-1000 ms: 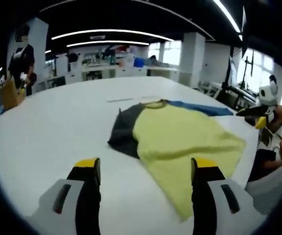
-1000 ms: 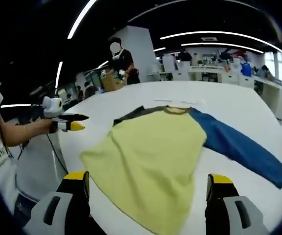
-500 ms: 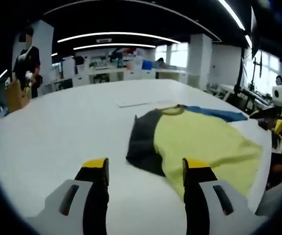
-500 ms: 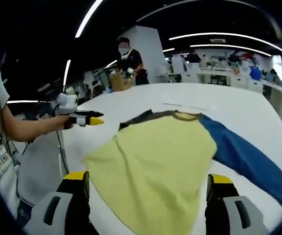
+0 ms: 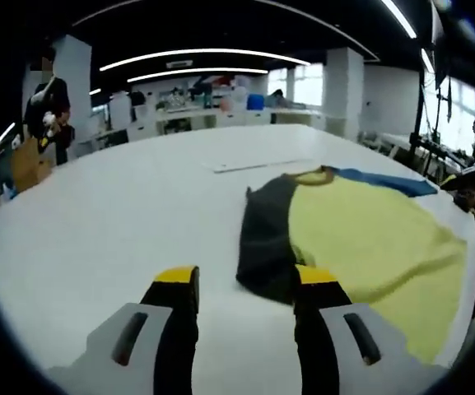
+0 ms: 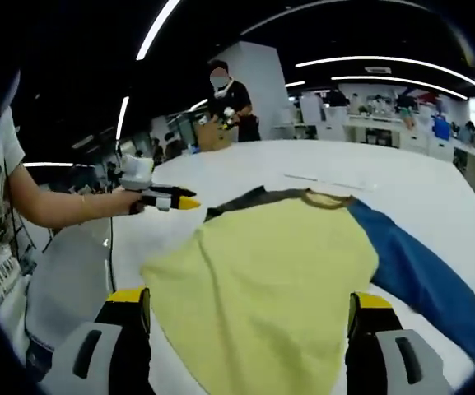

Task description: Fold the garment on the visible template until the final outline fits inside the template.

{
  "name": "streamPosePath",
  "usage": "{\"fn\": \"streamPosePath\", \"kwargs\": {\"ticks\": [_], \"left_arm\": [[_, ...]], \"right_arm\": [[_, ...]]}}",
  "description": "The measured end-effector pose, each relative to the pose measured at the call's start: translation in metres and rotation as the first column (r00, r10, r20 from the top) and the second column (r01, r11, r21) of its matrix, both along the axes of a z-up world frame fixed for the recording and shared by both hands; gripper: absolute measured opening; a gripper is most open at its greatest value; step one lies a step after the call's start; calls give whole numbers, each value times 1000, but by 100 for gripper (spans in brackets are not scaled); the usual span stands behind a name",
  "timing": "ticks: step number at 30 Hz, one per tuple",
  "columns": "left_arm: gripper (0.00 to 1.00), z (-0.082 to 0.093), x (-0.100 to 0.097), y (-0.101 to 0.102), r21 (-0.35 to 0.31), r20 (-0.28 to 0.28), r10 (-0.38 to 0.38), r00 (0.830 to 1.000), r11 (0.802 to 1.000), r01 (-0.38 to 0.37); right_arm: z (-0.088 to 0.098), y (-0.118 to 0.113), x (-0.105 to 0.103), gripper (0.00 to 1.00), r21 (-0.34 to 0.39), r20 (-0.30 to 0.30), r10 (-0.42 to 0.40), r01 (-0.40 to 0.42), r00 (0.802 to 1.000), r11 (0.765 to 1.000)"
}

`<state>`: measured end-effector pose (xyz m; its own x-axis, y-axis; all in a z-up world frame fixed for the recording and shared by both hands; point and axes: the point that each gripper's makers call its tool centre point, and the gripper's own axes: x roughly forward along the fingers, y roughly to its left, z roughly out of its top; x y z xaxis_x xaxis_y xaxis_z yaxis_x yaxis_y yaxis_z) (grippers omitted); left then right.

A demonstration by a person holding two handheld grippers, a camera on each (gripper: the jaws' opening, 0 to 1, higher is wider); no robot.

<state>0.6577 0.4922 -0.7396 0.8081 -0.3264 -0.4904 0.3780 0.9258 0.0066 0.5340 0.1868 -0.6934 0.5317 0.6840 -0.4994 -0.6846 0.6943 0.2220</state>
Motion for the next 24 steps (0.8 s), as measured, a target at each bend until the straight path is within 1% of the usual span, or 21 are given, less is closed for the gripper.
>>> {"fn": "streamPosePath", "kwargs": {"ticks": [4,6,7,10,13,17,19,20,23,24], "left_arm": [[33,-13,5,3,7,-32,15,999,1000,-15],[32,-18,8,3,9,-37,16,999,1000,-15],[31,-22,9,5,10,-51,26,998,1000,-26],[27,-29,11,6,2,-69,32,997,999,-32],[25,-30,12,5,-1,-69,35,997,999,-35],[21,-32,13,-1,-41,-86,25,996,999,-29],[19,-34,14,-3,-20,-87,14,996,1000,-16],[16,-35,14,-4,-16,-91,10,996,1000,-11],[11,-38,14,-8,-37,-111,4,994,999,-9],[11,-37,16,-9,-35,-96,3,995,999,-6]], "right_arm": [[0,2,2,99,7,-1,6,-6,1000,1000],[0,2,3,99,5,1,8,-8,1000,1000],[-1,2,3,99,3,0,10,-10,1000,1000],[-2,4,5,99,-2,2,13,-13,1000,1000],[-4,5,6,99,-6,4,20,-20,1000,1000],[-3,8,7,99,-3,5,27,-27,1000,1000],[-2,9,7,99,-1,9,29,-29,1000,1000],[-2,9,8,99,-2,10,30,-30,999,1000],[-2,8,7,99,-5,9,33,-33,999,999],[-2,8,7,99,-7,11,33,-33,999,999]]}}
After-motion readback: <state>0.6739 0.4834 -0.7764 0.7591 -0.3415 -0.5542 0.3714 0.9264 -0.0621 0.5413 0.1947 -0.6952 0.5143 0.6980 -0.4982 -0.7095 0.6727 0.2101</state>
